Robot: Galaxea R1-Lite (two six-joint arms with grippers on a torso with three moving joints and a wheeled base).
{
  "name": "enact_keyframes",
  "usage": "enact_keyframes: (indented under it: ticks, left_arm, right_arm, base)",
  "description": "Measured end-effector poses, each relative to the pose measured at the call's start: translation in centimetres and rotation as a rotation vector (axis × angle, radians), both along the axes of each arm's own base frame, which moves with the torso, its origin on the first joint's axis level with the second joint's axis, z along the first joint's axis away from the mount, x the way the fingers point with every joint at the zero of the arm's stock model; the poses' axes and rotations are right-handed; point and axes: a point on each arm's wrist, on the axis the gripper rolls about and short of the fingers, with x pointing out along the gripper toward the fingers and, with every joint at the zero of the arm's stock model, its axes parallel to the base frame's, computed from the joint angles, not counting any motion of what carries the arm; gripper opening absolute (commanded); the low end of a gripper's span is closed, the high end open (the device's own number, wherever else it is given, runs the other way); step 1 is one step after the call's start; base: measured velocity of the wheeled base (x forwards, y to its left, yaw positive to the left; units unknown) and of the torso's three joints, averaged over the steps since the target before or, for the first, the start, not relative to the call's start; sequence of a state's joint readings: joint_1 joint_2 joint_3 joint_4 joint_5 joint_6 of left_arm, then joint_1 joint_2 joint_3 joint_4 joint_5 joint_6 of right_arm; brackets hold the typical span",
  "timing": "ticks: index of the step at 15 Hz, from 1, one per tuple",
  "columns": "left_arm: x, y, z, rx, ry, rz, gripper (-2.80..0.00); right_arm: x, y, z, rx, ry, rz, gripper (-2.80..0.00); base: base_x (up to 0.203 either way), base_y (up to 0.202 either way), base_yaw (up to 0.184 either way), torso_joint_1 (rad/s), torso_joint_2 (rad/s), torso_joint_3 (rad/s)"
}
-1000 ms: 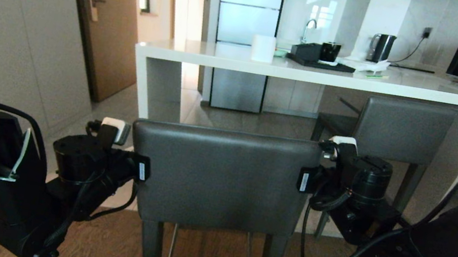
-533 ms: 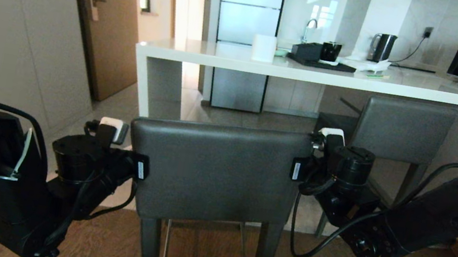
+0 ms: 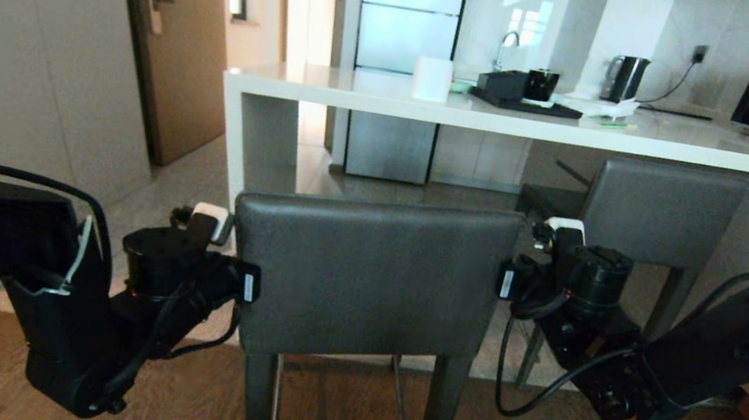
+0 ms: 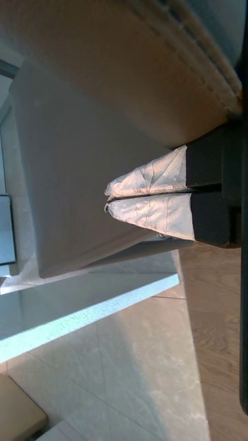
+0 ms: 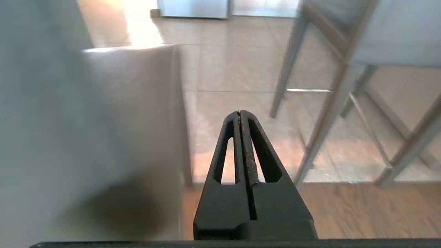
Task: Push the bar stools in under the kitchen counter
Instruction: Push the gray chair back under the dining table
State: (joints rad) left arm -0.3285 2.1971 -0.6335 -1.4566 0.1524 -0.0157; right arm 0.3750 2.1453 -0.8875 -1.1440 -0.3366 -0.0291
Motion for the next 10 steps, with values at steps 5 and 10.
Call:
enact_keyframes:
  ticks: [5,10]
  left_arm:
    - [3.7,-1.3,0.7,0.009,0.021,0.013,-2.80]
    - [4.4,-1.7,0.3,0.004,0.018,0.012,-2.80]
  right_arm:
    - [-2.4,1.9,-0.4,-0.003,0.000,0.065,-2.80]
    - [-1.7,1.5,-0.8,-0.006,0.006,0.055,-2.80]
  base:
    - [0.000,0.000,0.000,0.000,0.00,0.000]
    - [0.000,0.000,0.000,0.000,0.00,0.000]
